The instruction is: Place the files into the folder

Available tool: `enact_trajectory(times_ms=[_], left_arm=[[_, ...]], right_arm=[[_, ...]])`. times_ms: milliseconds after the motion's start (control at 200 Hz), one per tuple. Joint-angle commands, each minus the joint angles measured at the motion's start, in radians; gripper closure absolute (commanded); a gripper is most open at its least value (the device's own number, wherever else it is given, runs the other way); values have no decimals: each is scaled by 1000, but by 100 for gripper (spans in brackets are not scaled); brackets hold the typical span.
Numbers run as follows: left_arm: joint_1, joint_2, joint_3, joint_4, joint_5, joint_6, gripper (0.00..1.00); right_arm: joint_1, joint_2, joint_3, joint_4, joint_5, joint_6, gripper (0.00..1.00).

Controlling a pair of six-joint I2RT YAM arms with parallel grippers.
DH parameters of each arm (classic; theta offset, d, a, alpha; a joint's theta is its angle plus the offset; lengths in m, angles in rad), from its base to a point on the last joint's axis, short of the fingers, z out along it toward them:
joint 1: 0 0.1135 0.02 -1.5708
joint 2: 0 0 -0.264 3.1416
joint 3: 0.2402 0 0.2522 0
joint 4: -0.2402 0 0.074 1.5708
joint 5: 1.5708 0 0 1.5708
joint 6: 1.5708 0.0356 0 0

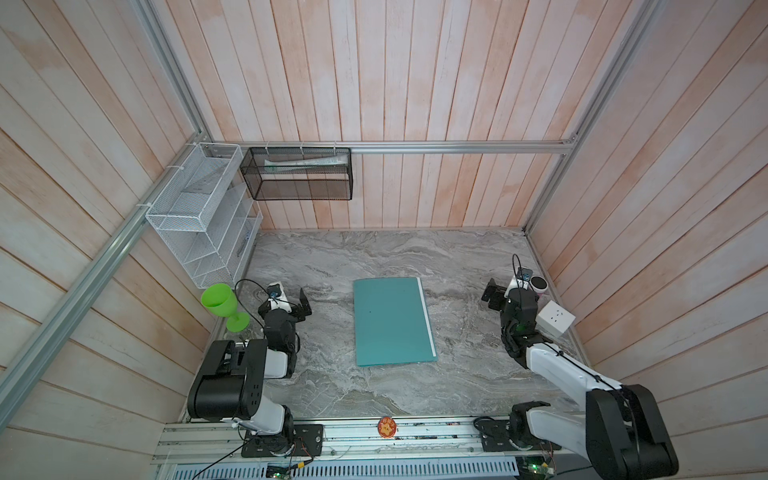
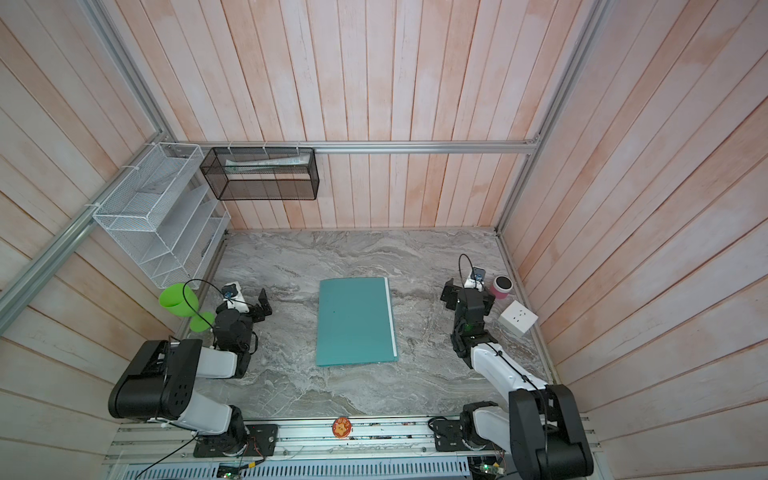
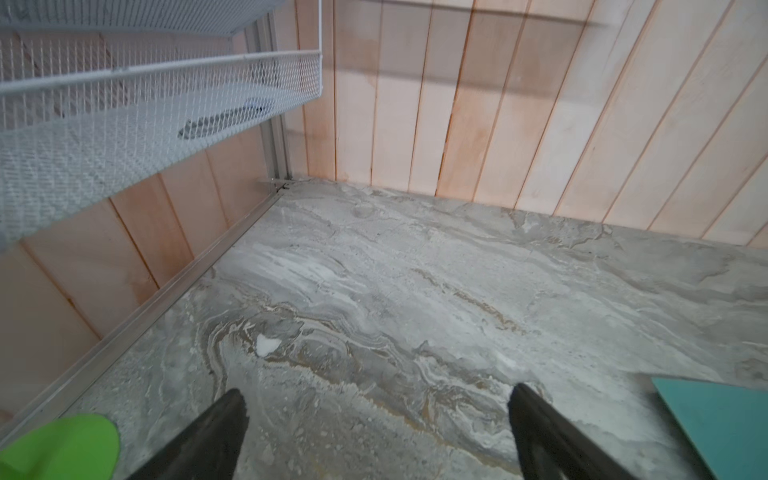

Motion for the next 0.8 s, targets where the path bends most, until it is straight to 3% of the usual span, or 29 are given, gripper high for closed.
enact_trajectory(times_ms=[0,140,195,250,320,480,795], left_arm=[[-5,-4,20,-7,23,7,0],[-14,-1,22,-2,7,7,0],[-14,2,21,9,4,19,0],[-16,-1,21,2,4,29,0],[-15,1,21,5,3,31,0],[-16,2,23,3,3,29,0],[-16,1,22,5,3,29,0]], right_arm=[[-29,88,-50,176,34,-59,2],[-31,232,-120,515,62,-135,2],[-62,259,-134,531,-46,-138,2],[-111,309,-197,701,-122,-105,2],[-119,347,-226,800,-124,-97,2],[-115,298,-185,645,-137,-105,2],[-114,301,-190,660,-138,-106,2]])
